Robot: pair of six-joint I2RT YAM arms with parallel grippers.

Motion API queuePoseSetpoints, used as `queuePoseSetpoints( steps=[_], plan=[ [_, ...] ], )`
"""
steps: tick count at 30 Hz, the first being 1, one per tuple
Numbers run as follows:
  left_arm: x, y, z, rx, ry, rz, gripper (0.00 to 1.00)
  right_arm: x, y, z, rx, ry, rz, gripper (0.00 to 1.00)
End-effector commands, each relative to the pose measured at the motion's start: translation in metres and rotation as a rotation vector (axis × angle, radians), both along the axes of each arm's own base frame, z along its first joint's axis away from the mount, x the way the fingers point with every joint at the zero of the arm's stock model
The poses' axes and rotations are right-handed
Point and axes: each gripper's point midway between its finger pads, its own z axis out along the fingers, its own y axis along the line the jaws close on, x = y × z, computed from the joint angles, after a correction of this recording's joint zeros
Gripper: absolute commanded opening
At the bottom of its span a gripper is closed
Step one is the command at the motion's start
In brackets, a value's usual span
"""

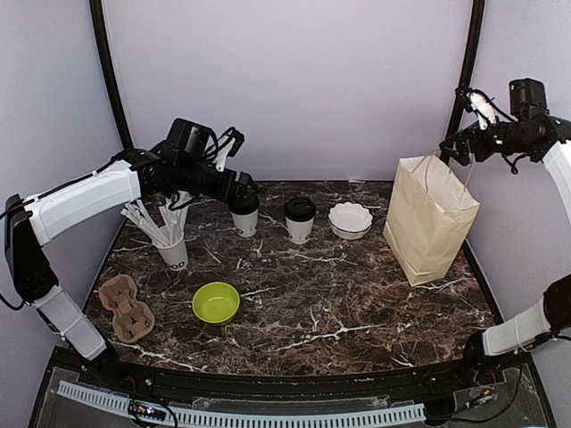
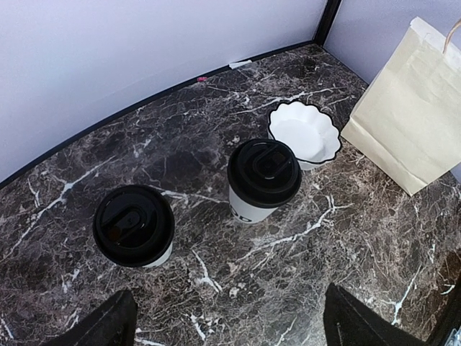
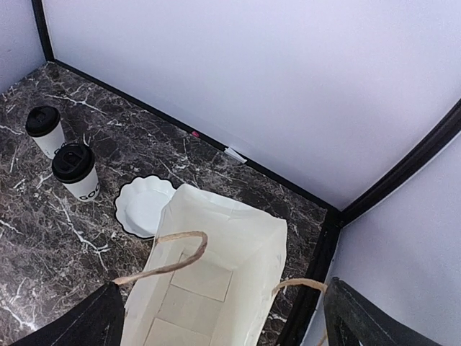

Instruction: Pack the takeout coffee

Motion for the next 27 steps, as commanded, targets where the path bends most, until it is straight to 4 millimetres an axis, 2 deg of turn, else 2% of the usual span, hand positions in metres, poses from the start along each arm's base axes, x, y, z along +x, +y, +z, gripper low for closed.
queuePoseSetpoints(
  steps=[1, 3, 9, 13, 15, 19, 21, 22, 27],
  plan=[
    [0.005, -0.009, 0.014, -0.051, -0.018, -0.022, 0.92, -0.013, 0.009, 0.013, 0.081, -0.028, 0.042, 0.97],
    [0.006, -0.010, 0.016, -0.053, -0.019, -0.027, 0.92, -0.012, 0.004, 0.017, 0.084, -0.034, 0.019, 0.97],
    [0.004, -0.018, 0.024, -0.106, -0.019, -0.053, 0.90, -0.003, -0.029, 0.026, 0.108, -0.063, -0.109, 0.97],
    [-0.002, -0.029, 0.029, -0.162, 0.005, -0.086, 0.87, 0.003, -0.066, 0.026, 0.127, -0.072, -0.255, 0.96],
    [-0.006, -0.032, 0.030, -0.170, 0.004, -0.100, 0.86, 0.005, -0.087, 0.018, 0.139, -0.051, -0.325, 0.96],
    [-0.021, -0.037, 0.034, -0.177, -0.004, -0.143, 0.83, 0.005, -0.137, -0.022, 0.194, 0.055, -0.482, 0.94],
    [-0.028, -0.038, 0.034, -0.182, -0.002, -0.163, 0.81, 0.005, -0.149, -0.053, 0.203, 0.131, -0.515, 0.90],
    [-0.033, -0.038, 0.039, -0.195, -0.010, -0.178, 0.80, 0.004, -0.152, -0.076, 0.192, 0.192, -0.526, 0.89],
    [-0.050, -0.030, 0.035, -0.186, -0.025, -0.209, 0.79, -0.009, -0.152, -0.152, 0.133, 0.343, -0.511, 0.80]
  ],
)
